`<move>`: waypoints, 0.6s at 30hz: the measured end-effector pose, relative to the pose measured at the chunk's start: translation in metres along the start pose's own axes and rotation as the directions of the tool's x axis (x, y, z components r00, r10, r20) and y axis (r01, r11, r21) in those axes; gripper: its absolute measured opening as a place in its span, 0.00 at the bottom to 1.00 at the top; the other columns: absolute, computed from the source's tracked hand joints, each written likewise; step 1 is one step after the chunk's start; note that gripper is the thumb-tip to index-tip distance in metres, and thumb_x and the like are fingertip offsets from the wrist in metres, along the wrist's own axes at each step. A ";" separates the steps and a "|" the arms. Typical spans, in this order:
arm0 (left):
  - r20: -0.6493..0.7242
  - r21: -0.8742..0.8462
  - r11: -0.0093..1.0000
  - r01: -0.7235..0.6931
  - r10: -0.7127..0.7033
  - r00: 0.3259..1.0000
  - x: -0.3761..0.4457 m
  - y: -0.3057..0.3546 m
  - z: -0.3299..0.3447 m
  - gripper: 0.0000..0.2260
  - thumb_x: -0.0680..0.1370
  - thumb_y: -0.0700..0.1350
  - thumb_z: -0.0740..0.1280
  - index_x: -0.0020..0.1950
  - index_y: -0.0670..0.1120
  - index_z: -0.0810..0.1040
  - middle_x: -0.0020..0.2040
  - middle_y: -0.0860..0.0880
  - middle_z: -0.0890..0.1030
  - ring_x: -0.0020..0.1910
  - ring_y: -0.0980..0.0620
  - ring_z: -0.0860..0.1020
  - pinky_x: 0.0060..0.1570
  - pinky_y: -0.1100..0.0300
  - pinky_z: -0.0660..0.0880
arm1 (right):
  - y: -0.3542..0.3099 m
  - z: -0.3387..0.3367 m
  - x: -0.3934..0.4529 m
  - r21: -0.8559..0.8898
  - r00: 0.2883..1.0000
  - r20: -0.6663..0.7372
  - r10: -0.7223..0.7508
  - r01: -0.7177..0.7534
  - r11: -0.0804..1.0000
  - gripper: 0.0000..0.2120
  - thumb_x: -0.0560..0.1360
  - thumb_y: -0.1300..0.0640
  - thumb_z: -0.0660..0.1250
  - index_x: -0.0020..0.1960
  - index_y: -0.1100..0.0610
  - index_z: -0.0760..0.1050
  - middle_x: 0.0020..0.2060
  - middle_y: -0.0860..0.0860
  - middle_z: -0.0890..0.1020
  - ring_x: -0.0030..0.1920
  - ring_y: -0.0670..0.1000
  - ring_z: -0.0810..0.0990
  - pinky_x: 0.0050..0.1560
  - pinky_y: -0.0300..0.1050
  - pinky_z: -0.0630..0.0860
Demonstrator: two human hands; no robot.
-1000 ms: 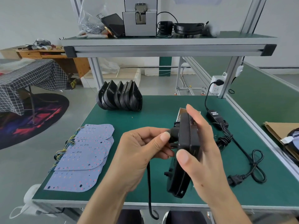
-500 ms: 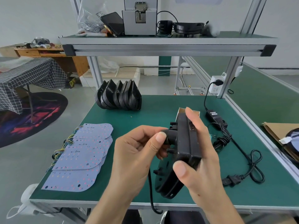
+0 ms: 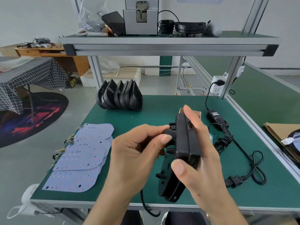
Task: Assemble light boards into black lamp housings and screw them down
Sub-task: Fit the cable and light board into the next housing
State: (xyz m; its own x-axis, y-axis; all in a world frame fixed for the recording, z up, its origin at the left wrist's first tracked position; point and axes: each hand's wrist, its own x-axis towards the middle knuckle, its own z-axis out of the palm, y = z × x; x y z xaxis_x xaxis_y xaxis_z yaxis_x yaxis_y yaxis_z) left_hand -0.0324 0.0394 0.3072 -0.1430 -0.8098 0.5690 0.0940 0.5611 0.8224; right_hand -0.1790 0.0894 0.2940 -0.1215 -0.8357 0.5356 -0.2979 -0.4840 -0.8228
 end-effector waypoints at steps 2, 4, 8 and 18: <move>0.014 0.040 0.999 -0.017 0.017 1.000 0.001 -0.001 0.000 0.07 0.78 0.49 0.72 0.54 0.55 0.87 0.44 0.55 0.87 0.39 0.58 0.81 0.41 0.67 0.78 | 0.001 0.000 0.000 -0.006 1.000 -0.004 0.007 -0.007 1.000 0.42 0.66 0.42 0.71 0.79 0.33 0.62 0.71 0.50 0.73 0.67 0.48 0.76 0.62 0.29 0.71; 0.023 0.072 0.997 -0.021 0.019 1.000 0.003 -0.003 0.000 0.07 0.78 0.50 0.72 0.55 0.55 0.87 0.44 0.55 0.87 0.40 0.57 0.82 0.42 0.66 0.78 | 0.002 0.000 0.001 -0.011 1.000 0.001 0.014 -0.014 1.000 0.43 0.66 0.35 0.73 0.79 0.34 0.62 0.70 0.46 0.71 0.67 0.46 0.75 0.62 0.28 0.70; 0.043 0.042 0.997 0.059 -0.061 0.997 0.000 -0.008 0.001 0.08 0.78 0.52 0.71 0.55 0.56 0.86 0.47 0.56 0.88 0.44 0.56 0.84 0.45 0.66 0.79 | 0.010 -0.001 0.002 -0.018 0.999 0.021 0.040 -0.039 0.999 0.44 0.66 0.35 0.74 0.80 0.35 0.61 0.70 0.46 0.70 0.69 0.50 0.74 0.64 0.32 0.71; 0.247 0.322 0.927 0.191 -0.277 0.929 -0.001 -0.017 -0.017 0.09 0.79 0.57 0.66 0.43 0.55 0.79 0.30 0.55 0.71 0.29 0.58 0.65 0.29 0.66 0.63 | 0.030 -0.021 0.002 0.032 0.985 0.148 0.093 -0.098 0.995 0.44 0.71 0.24 0.68 0.81 0.41 0.61 0.79 0.44 0.64 0.79 0.51 0.64 0.77 0.56 0.67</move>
State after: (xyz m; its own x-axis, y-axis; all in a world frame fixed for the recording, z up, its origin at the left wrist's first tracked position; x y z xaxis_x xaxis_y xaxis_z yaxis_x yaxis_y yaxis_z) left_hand -0.0170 0.0277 0.2931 -0.4021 -0.8653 0.2993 -0.2575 0.4206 0.8699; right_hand -0.2081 0.0792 0.2745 -0.0069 -0.9061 0.4229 -0.2544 -0.4074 -0.8771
